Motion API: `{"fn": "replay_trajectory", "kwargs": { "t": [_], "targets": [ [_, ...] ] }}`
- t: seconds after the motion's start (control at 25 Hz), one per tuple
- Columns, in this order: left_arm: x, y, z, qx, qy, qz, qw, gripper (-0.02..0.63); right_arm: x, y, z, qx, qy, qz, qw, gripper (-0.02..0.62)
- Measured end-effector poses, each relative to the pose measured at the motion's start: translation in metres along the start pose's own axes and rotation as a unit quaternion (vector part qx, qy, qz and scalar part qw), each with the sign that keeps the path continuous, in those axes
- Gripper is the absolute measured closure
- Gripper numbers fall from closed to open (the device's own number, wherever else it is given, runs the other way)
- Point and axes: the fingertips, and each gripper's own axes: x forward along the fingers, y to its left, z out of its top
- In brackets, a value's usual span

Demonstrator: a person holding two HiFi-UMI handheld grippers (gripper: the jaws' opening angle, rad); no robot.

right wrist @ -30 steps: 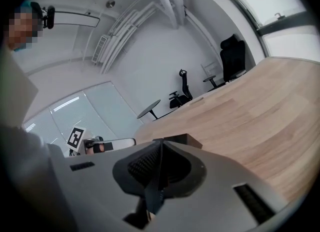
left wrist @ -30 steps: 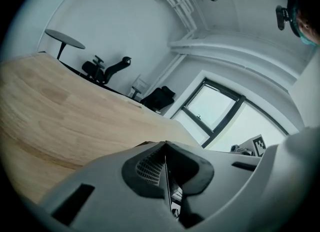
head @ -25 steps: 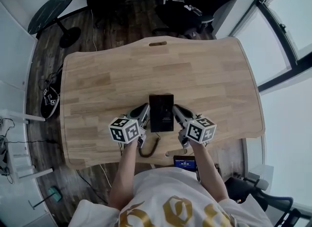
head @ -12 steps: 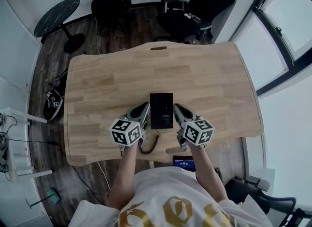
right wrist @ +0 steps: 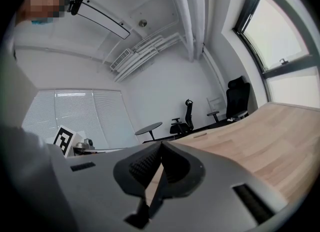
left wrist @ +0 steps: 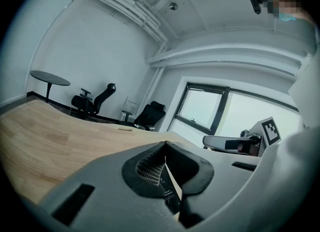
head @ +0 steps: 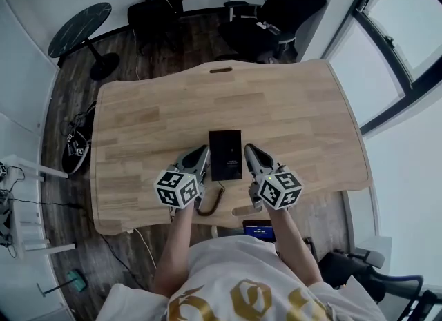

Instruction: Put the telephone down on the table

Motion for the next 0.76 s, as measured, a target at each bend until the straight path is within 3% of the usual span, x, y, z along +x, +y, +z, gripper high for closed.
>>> {"fn": "replay_trajectory", "kwargs": {
  "t": [0.76],
  "targets": [
    [0.0039, -0.0038, 0.0022, -0.005, -0.003, -0.013, 0.9999, 0.597, -0.0010, -0.0015, -0.0039, 0.009, 0.004, 0.007, 1.000, 0.584]
  ]
}}
